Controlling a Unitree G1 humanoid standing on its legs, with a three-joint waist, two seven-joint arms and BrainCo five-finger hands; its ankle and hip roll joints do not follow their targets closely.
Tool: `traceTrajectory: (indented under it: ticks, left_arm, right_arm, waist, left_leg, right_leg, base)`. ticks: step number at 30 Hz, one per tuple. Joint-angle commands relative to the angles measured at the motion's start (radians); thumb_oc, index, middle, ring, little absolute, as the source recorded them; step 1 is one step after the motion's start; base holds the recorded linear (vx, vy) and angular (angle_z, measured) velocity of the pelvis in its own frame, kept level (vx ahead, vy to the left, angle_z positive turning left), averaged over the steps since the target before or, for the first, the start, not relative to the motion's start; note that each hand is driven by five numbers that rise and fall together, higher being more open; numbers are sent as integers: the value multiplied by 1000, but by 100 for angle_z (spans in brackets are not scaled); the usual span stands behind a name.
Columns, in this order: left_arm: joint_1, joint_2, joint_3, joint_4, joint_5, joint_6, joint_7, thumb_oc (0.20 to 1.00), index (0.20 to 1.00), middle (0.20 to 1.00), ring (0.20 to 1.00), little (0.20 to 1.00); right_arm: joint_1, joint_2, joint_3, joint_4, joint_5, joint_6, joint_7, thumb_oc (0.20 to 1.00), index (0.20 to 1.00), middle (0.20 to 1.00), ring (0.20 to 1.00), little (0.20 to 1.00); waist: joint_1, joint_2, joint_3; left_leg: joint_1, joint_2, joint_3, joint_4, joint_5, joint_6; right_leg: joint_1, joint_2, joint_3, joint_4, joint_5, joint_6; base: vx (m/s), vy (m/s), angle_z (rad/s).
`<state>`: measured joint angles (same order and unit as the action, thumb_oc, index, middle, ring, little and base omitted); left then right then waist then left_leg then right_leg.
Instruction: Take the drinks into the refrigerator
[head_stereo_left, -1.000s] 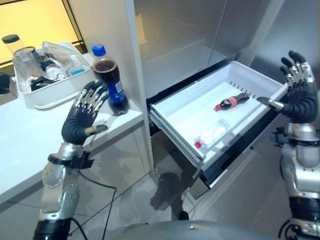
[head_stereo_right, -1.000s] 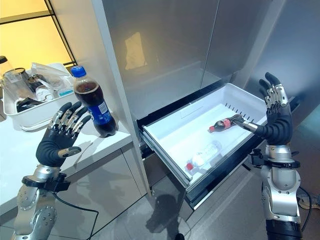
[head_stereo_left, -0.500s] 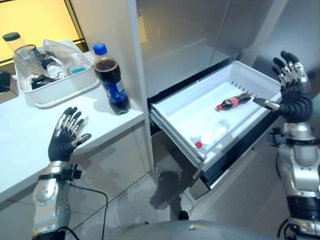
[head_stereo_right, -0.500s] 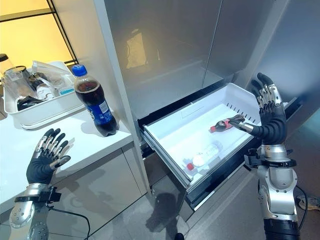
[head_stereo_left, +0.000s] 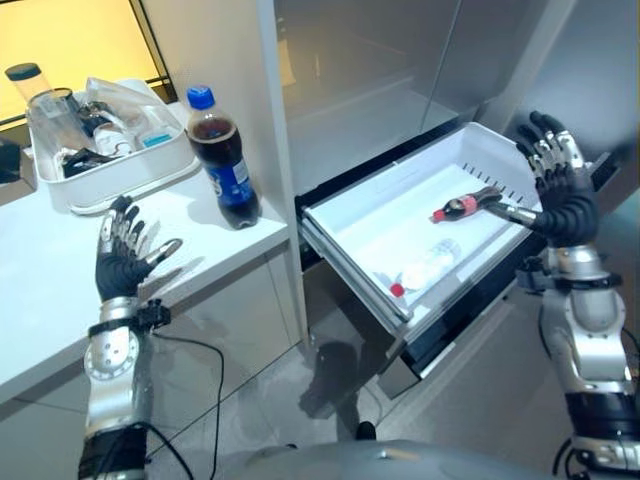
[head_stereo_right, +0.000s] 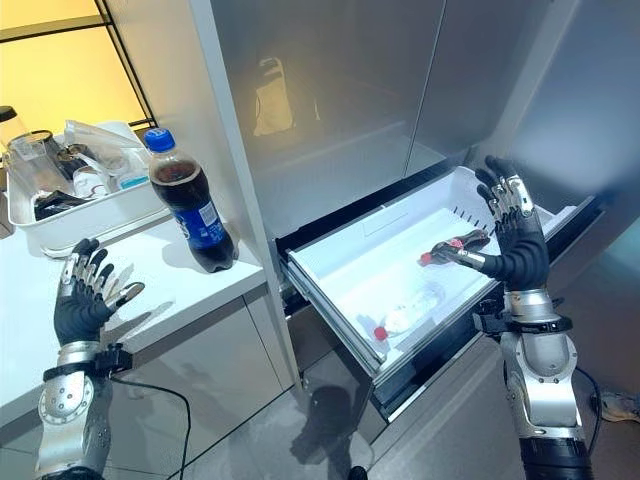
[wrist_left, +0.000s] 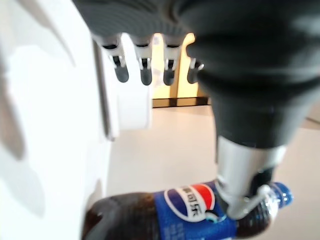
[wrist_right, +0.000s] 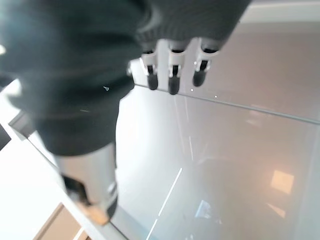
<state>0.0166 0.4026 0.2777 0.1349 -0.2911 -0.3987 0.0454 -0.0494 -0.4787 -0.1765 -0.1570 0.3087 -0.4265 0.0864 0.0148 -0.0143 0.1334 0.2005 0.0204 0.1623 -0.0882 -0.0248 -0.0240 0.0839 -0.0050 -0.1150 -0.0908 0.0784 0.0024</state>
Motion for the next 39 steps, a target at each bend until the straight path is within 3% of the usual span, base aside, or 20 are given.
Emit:
traceTrajectory:
  ticks: [1, 13, 20, 30, 39]
  left_arm:
    - [-111, 119, -47, 45, 94, -27, 59, 1000, 1000, 1000, 1000, 1000]
    - [-305, 158, -211, 203, 121, 24, 31, 1000, 1000, 1000, 1000, 1000]
    - [-390, 139, -323, 310, 52, 89, -66, 1000, 1000, 1000, 1000, 1000]
    - [-425, 110, -364, 424, 39, 162, -109, 1000, 1000, 1000, 1000, 1000]
    - [-439, 97, -367, 435, 62, 163, -101, 1000, 1000, 1000, 1000, 1000]
  right_arm:
    - [-104, -17, 9, -30, 51, -16, 6, 1000, 1000, 1000, 1000, 1000]
    - [-125, -18, 52, -47, 87, -3, 27, 1000, 1000, 1000, 1000, 1000]
    - [-123, -10, 59, -62, 108, 11, 35, 1000, 1000, 1000, 1000, 1000]
    - [-120, 1, 61, -72, 111, 25, 34, 1000, 1000, 1000, 1000, 1000]
    - [-107, 7, 62, -73, 108, 34, 43, 1000, 1000, 1000, 1000, 1000]
  waist:
    - [-5, -33, -21]
    - [-37, -29, -31]
    - [-55, -27, -34]
    - [-63, -20, -34]
    - [-65, -22, -33]
  left_leg:
    - [-4, -2, -47, 1, -49, -1]
    - [7, -1, -32, 1, -53, -2]
    - [12, -1, -29, 1, -55, -3]
    - [20, 3, -26, 1, -67, -1]
    - [15, 2, -24, 1, -56, -1]
  right_leg:
    - [14, -70, -19, 49, -3, 110]
    - [15, -65, -4, 54, -5, 112]
    - [16, -62, 1, 53, -4, 113]
    - [22, -56, 6, 52, -13, 115]
    - [17, -54, 9, 54, -6, 112]
  base:
    - [48, 11, -1]
    - [5, 1, -1]
    - [7, -3, -5]
    - [15, -2, -1]
    - [6, 0, 0]
